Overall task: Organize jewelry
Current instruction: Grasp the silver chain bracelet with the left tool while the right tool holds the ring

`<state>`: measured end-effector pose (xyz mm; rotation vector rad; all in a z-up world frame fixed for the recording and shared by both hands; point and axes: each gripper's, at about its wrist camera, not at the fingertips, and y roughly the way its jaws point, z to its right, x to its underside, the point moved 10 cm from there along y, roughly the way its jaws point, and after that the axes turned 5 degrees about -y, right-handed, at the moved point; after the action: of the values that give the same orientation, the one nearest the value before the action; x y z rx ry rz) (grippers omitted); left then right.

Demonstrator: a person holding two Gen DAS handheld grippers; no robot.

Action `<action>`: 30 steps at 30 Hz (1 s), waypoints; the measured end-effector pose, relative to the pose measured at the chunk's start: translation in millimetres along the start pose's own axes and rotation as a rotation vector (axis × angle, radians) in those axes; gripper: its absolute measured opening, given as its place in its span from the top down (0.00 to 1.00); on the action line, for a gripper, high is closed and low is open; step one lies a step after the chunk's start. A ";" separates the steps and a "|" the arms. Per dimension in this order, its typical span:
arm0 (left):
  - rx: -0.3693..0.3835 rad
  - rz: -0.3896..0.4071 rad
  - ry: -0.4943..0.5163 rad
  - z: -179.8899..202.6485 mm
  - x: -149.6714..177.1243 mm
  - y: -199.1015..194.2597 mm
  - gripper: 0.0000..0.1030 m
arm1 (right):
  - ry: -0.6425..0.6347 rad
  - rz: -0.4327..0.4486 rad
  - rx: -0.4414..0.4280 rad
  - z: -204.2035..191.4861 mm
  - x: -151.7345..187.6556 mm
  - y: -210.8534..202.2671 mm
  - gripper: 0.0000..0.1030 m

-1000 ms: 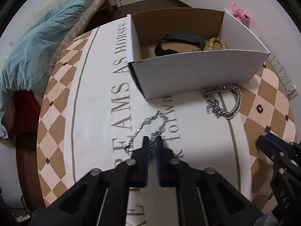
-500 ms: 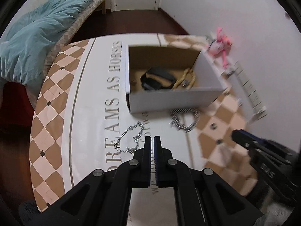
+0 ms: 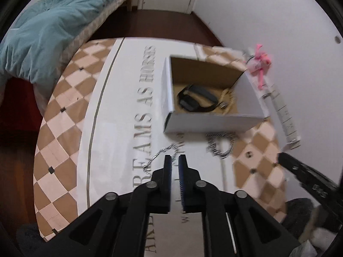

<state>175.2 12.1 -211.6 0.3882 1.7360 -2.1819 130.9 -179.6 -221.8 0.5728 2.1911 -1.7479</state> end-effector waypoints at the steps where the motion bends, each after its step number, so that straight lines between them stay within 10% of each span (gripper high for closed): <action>1: -0.025 0.001 0.014 -1.4 1.6 7.1 0.67 | 0.003 -0.011 0.003 1.4 3.7 4.5 0.87; 2: -0.050 0.000 0.028 -2.3 3.1 14.1 0.36 | 0.006 -0.017 0.006 3.0 6.4 6.6 0.87; 3: -0.068 0.002 0.038 -3.0 4.1 18.6 0.26 | 0.009 -0.025 0.010 4.9 9.5 10.0 0.87; 10: -0.247 -0.056 0.171 -7.0 17.6 64.8 0.24 | 0.021 -0.053 0.042 17.3 19.9 22.6 0.87; 12: -0.240 -0.030 0.186 -5.1 15.6 65.3 0.29 | 0.025 -0.056 0.047 19.1 21.1 23.9 0.87; 14: -0.162 -0.050 0.175 2.6 15.9 64.7 0.72 | 0.029 -0.058 0.048 19.7 21.3 25.0 0.87; 16: -0.158 -0.066 0.175 5.5 16.9 62.9 0.94 | 0.030 -0.061 0.048 19.5 21.8 25.8 0.87; 30: 0.106 -0.060 -0.034 5.2 32.2 -4.0 0.99 | 0.019 -0.013 -0.009 7.2 4.5 -3.0 0.87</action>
<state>144.2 5.2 -220.0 0.3263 1.6396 -2.3156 125.3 -186.6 -222.9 0.5767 2.2196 -1.7448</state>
